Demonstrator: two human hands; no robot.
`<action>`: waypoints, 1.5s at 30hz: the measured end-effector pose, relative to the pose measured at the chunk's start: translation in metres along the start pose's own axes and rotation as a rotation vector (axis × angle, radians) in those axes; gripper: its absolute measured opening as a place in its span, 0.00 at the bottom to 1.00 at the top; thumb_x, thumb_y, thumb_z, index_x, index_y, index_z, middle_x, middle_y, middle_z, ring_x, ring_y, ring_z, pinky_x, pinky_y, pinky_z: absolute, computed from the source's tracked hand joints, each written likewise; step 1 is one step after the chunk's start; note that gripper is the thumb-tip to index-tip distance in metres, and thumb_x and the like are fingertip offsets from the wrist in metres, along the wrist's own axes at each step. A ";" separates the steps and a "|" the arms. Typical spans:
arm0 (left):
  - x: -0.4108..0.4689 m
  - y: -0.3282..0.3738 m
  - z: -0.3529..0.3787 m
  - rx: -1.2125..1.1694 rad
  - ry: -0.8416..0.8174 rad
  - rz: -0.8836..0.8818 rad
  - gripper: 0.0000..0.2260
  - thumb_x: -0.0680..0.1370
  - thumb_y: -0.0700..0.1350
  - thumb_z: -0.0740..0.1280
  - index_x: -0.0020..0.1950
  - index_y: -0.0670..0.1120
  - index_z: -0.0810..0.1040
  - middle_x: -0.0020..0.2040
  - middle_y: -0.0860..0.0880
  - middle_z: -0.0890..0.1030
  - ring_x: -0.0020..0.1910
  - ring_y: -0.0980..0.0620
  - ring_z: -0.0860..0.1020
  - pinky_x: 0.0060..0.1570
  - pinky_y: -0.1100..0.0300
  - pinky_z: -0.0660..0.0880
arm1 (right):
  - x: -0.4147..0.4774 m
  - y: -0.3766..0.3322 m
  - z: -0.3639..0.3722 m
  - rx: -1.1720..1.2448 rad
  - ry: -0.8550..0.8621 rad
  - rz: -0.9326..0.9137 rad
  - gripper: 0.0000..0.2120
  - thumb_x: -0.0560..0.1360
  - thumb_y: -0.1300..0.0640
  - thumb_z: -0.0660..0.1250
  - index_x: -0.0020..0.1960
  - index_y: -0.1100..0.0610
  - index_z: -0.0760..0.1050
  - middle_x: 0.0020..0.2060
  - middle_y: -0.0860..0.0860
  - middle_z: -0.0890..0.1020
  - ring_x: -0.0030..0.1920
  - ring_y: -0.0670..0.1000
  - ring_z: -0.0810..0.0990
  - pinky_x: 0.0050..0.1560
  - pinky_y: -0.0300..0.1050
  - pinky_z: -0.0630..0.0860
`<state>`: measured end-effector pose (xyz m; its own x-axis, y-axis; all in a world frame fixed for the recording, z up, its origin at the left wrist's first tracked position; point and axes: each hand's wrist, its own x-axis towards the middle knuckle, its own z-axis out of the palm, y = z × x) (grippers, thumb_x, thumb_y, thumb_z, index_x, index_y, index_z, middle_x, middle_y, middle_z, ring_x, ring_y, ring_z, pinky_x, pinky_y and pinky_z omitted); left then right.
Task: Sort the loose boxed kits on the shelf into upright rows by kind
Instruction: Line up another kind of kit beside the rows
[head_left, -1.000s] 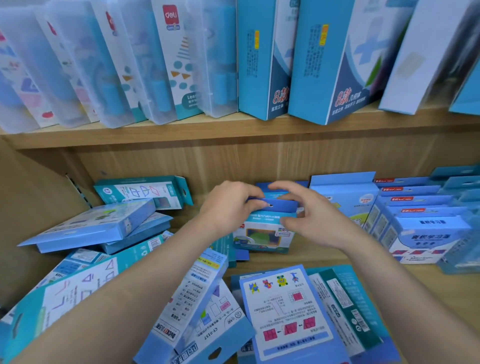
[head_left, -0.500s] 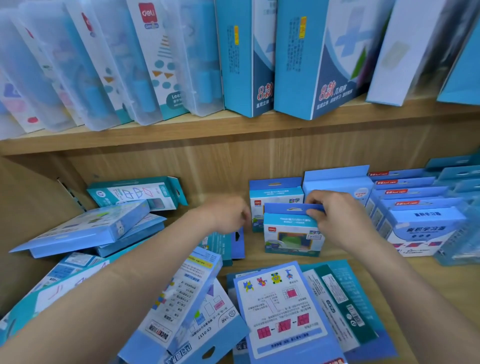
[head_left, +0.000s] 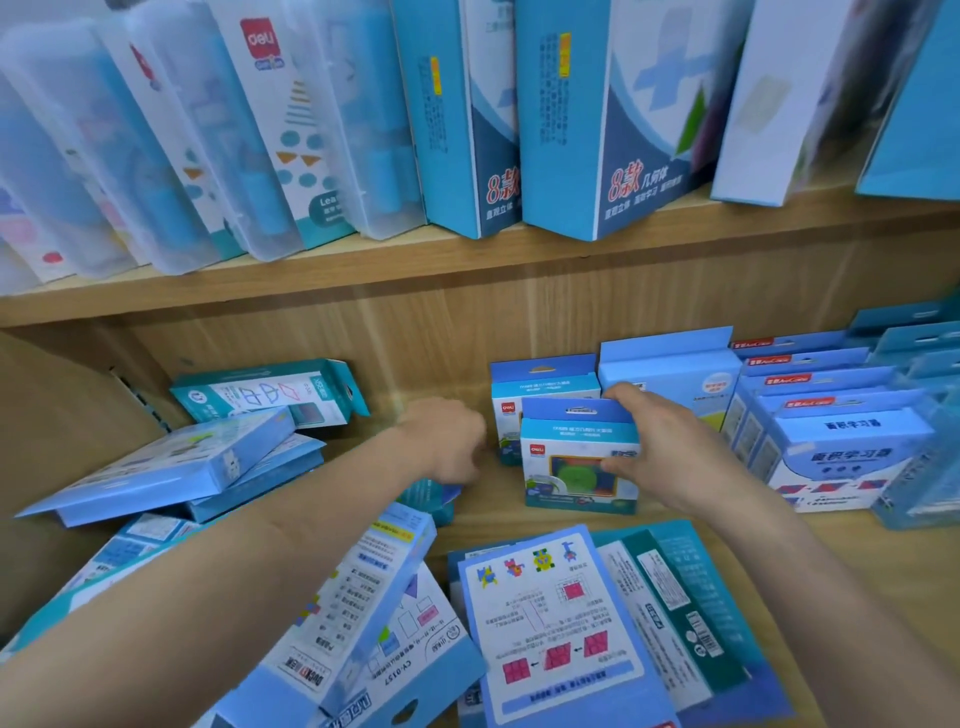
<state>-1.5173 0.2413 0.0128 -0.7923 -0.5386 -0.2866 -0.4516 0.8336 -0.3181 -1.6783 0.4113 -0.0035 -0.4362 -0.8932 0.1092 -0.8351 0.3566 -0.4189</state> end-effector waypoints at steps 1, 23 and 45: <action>-0.006 -0.007 -0.004 -0.061 0.025 -0.037 0.09 0.71 0.51 0.67 0.45 0.47 0.80 0.44 0.47 0.81 0.45 0.45 0.79 0.36 0.58 0.72 | 0.002 0.001 0.001 -0.009 0.009 0.002 0.25 0.70 0.50 0.73 0.62 0.47 0.65 0.54 0.48 0.77 0.54 0.52 0.76 0.40 0.44 0.67; -0.059 -0.076 -0.005 -0.483 0.534 -0.302 0.09 0.80 0.42 0.61 0.57 0.51 0.78 0.51 0.48 0.83 0.51 0.44 0.78 0.47 0.50 0.74 | 0.003 0.007 0.005 0.180 -0.019 -0.007 0.24 0.72 0.57 0.73 0.63 0.46 0.68 0.51 0.49 0.80 0.47 0.50 0.76 0.42 0.44 0.70; -0.071 -0.068 -0.023 -0.572 0.619 -0.061 0.08 0.79 0.39 0.62 0.50 0.51 0.79 0.49 0.53 0.81 0.49 0.51 0.77 0.48 0.50 0.74 | 0.041 -0.015 0.022 -0.485 0.301 -0.239 0.30 0.64 0.52 0.78 0.64 0.53 0.73 0.50 0.49 0.80 0.54 0.56 0.72 0.46 0.50 0.64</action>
<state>-1.4398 0.2254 0.0756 -0.7661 -0.5596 0.3161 -0.5071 0.8285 0.2376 -1.6765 0.3633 -0.0125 -0.2346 -0.8725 0.4287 -0.9479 0.3031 0.0981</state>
